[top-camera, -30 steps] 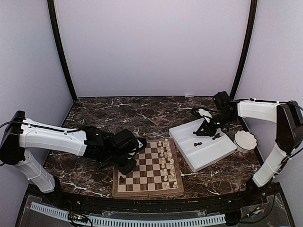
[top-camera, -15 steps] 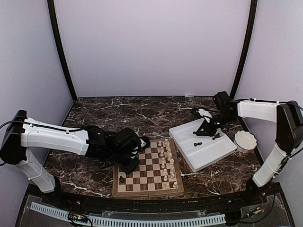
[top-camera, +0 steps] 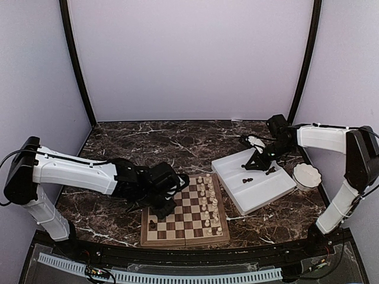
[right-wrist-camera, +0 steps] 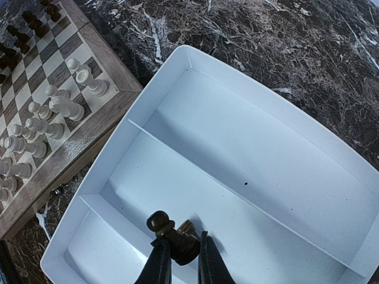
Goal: Set up the chess pieces on the board
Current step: Place the pawn on d7, then pass from the right arm to the left, then place the pawn on c7.
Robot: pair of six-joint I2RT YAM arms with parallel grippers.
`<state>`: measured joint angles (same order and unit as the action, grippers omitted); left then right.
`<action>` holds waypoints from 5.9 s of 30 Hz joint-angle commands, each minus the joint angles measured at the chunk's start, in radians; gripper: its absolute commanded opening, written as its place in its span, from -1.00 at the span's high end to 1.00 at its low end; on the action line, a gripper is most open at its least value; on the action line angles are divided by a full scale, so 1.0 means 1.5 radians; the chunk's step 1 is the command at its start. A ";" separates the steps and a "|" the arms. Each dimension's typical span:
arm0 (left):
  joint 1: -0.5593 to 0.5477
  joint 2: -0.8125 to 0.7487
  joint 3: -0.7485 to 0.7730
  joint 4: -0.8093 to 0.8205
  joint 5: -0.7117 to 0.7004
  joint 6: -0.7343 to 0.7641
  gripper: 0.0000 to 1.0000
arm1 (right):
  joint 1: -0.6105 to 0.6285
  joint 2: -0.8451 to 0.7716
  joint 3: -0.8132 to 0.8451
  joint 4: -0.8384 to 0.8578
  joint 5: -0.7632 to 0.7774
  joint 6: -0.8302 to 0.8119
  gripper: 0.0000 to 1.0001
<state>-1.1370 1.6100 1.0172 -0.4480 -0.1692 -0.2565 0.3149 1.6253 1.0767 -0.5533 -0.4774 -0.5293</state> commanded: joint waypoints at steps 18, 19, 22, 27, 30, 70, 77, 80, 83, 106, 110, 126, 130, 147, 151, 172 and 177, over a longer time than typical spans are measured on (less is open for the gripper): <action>0.135 0.032 0.237 0.401 0.317 -0.158 0.04 | 0.070 -0.139 0.174 -0.155 -0.112 0.009 0.73; 0.138 0.050 0.243 0.412 0.339 -0.177 0.04 | 0.077 -0.138 0.182 -0.159 -0.111 0.009 0.73; 0.139 0.100 0.278 0.447 0.388 -0.208 0.08 | 0.093 -0.129 0.204 -0.174 -0.108 0.007 0.71; 0.139 0.144 0.314 0.469 0.445 -0.256 0.11 | 0.113 -0.114 0.223 -0.184 -0.105 0.005 0.71; 0.139 0.159 0.320 0.481 0.459 -0.270 0.16 | 0.120 -0.108 0.228 -0.182 -0.103 0.008 0.71; 0.140 0.206 0.359 0.469 0.460 -0.269 0.87 | 0.146 -0.092 0.247 -0.188 -0.110 0.010 0.66; 0.160 0.147 0.376 0.297 0.456 -0.181 0.98 | 0.092 -0.141 0.208 -0.205 -0.129 -0.021 -0.09; 0.164 0.119 0.409 0.087 0.435 -0.078 0.99 | 0.015 -0.162 0.166 -0.193 -0.186 -0.021 -0.18; 0.164 0.102 0.432 -0.082 0.413 0.020 0.99 | -0.033 -0.168 0.119 -0.178 -0.198 -0.028 -0.19; 0.048 0.046 0.217 -0.380 0.266 0.095 1.00 | -0.055 -0.147 -0.068 0.007 -0.034 0.033 -0.19; 0.032 0.080 0.226 -0.382 0.240 0.099 1.00 | -0.056 -0.155 -0.072 0.003 -0.041 0.030 -0.19; 0.021 0.136 0.231 -0.377 0.167 0.107 0.88 | -0.055 -0.156 -0.070 -0.008 -0.068 0.020 -0.19; 0.021 0.139 0.225 -0.363 0.161 0.110 0.86 | -0.055 -0.154 -0.069 -0.011 -0.072 0.017 -0.18; 0.022 0.160 0.213 -0.359 0.139 0.119 0.67 | -0.053 -0.156 -0.067 -0.021 -0.073 0.012 -0.18; 0.022 0.160 0.213 -0.364 0.135 0.116 0.58 | -0.052 -0.156 -0.067 -0.023 -0.073 0.012 -0.18; 0.021 0.114 0.276 -0.443 0.149 0.110 0.41 | -0.052 -0.162 -0.047 -0.064 -0.081 -0.027 -0.18; 0.022 0.060 0.369 -0.457 0.159 0.119 0.29 | -0.051 -0.132 -0.021 -0.110 -0.059 -0.101 -0.07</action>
<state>-1.0992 1.8236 1.4563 -1.0916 0.0448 -0.0895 0.2352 1.3991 0.9966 -0.6601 -0.5827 -0.5781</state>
